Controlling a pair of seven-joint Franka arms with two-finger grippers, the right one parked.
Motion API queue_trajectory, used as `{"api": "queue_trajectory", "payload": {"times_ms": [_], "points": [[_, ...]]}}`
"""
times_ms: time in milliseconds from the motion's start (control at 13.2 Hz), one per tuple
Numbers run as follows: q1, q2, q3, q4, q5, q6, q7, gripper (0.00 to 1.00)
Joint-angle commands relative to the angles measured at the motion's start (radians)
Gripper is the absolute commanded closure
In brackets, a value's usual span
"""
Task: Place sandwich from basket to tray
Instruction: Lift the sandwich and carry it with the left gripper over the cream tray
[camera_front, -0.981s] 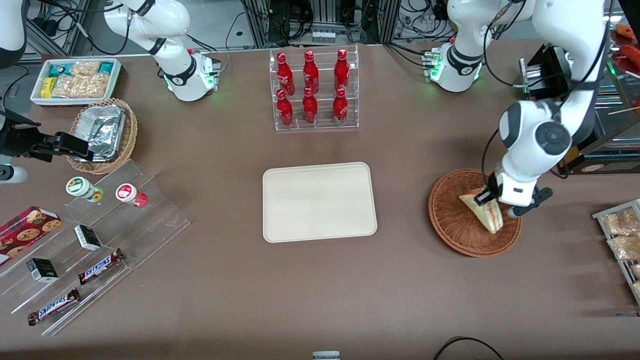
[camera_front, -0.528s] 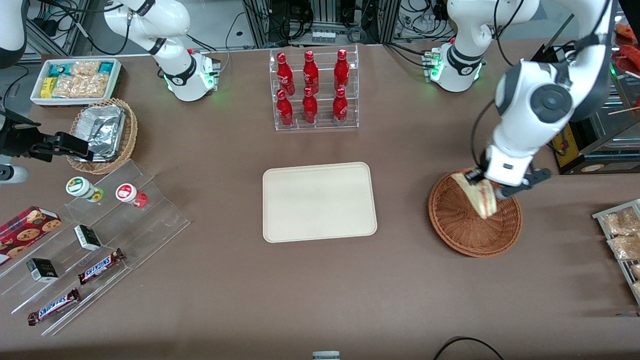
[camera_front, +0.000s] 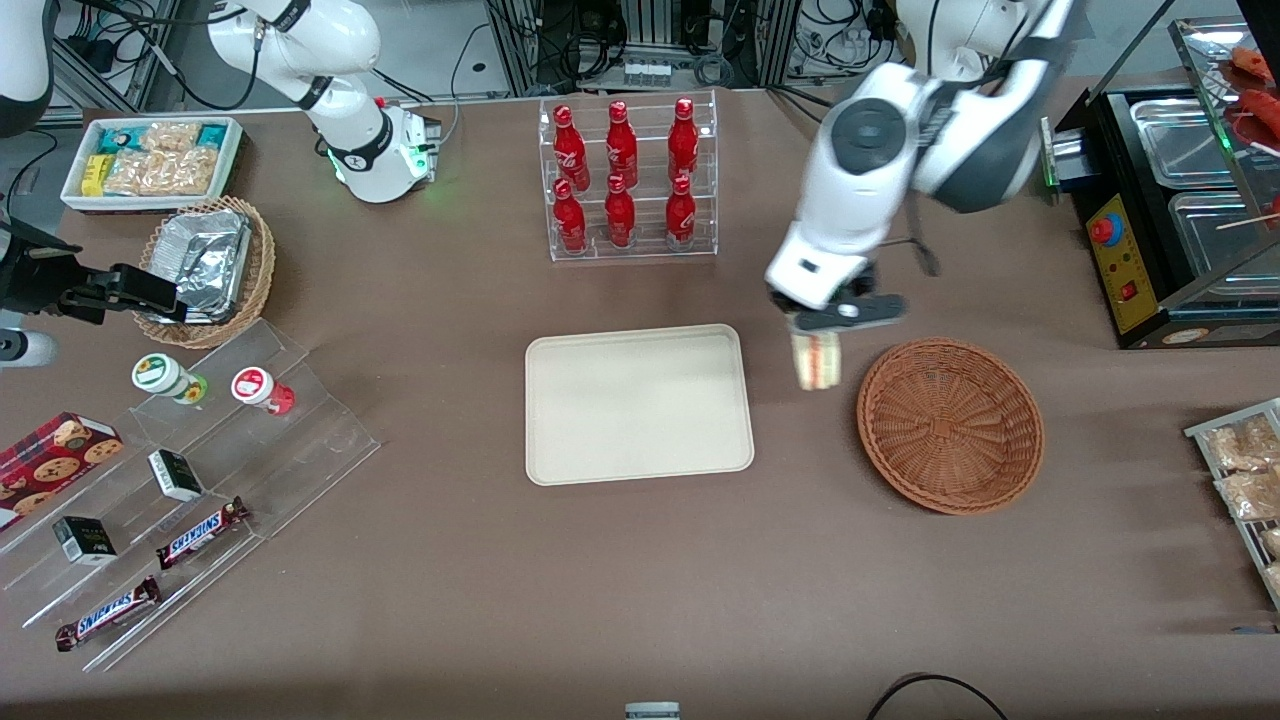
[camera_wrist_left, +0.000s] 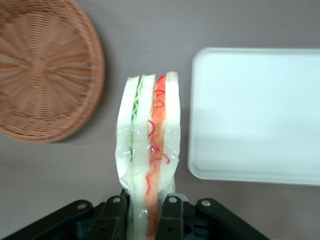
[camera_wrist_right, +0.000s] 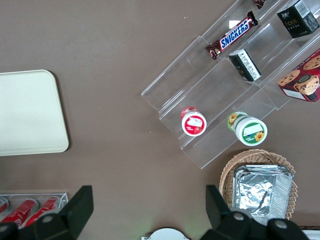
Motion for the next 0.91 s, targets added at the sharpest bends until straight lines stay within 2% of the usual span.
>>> {"api": "queue_trajectory", "payload": {"times_ms": [0, 453, 830], "points": [[-0.088, 0.16, 0.014, 0.17, -0.007, -0.015, -0.071, 1.0], [-0.225, 0.515, 0.014, 0.474, -0.001, 0.001, -0.202, 1.0], [-0.251, 0.616, 0.014, 0.496, 0.005, 0.159, -0.216, 1.0]]}}
